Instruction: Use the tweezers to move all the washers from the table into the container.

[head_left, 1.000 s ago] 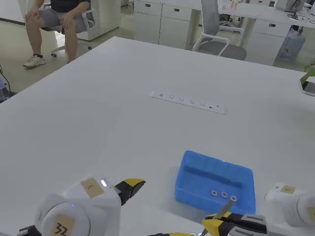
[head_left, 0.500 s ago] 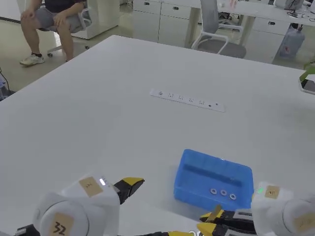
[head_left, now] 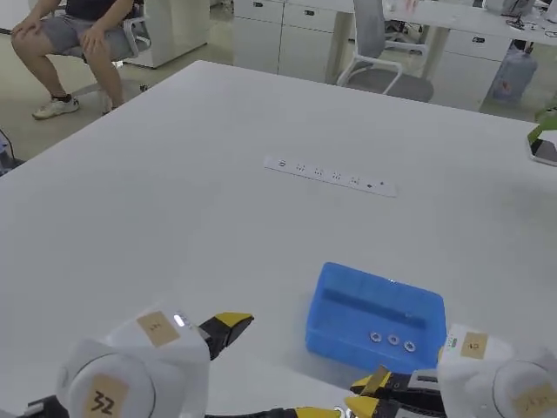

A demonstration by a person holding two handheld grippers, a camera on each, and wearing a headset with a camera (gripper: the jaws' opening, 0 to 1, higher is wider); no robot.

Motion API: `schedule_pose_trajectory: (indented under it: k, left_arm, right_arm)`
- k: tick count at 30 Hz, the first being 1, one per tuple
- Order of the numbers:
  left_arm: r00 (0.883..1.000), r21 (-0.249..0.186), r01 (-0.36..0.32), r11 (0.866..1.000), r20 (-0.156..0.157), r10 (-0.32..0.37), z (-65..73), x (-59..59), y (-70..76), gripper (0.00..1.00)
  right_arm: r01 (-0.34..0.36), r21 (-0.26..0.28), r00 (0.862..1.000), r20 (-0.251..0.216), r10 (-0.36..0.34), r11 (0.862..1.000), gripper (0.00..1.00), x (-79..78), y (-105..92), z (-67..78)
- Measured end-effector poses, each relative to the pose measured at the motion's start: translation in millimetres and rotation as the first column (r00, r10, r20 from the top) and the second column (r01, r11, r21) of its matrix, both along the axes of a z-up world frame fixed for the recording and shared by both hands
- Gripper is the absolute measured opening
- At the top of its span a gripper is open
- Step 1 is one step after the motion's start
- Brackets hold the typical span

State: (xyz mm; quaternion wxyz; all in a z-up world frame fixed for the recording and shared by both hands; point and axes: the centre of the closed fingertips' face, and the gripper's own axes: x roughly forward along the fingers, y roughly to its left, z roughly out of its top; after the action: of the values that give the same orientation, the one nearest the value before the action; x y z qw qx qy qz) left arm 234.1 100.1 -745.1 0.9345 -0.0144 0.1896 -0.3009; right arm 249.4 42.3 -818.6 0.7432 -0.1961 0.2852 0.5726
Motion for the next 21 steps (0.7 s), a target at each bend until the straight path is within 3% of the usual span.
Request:
schedule_pose_trajectory:
  k: [6, 8, 9, 21]
  left_arm:
    - [1.000, -0.007, -0.002, 1.000, -0.002, 0.002, 0.8, 0.0, -0.3, 0.77]
    - [0.999, -0.024, 0.000, 1.000, 0.032, 0.001, 8.3, 0.7, -1.6, 0.76]
    - [0.999, -0.023, 0.002, 1.000, 0.034, -0.001, 8.9, 0.4, -2.1, 0.76]
    - [0.999, 0.019, 0.036, 0.999, 0.007, -0.037, 0.2, -2.1, -8.1, 0.75]
  right_arm:
    - [0.011, 0.003, 1.000, 0.010, -0.011, 1.000, 0.04, -0.2, 0.7, 0.2]
    - [0.020, 0.013, 1.000, 0.009, -0.021, 1.000, 0.04, 0.4, 1.6, 0.3]
    - [0.031, 0.020, 0.999, 0.008, -0.031, 0.999, 0.04, 1.3, 1.8, 0.4]
    - [0.105, 0.066, 0.995, -0.005, -0.104, 0.992, 0.03, 3.6, -1.0, 0.8]
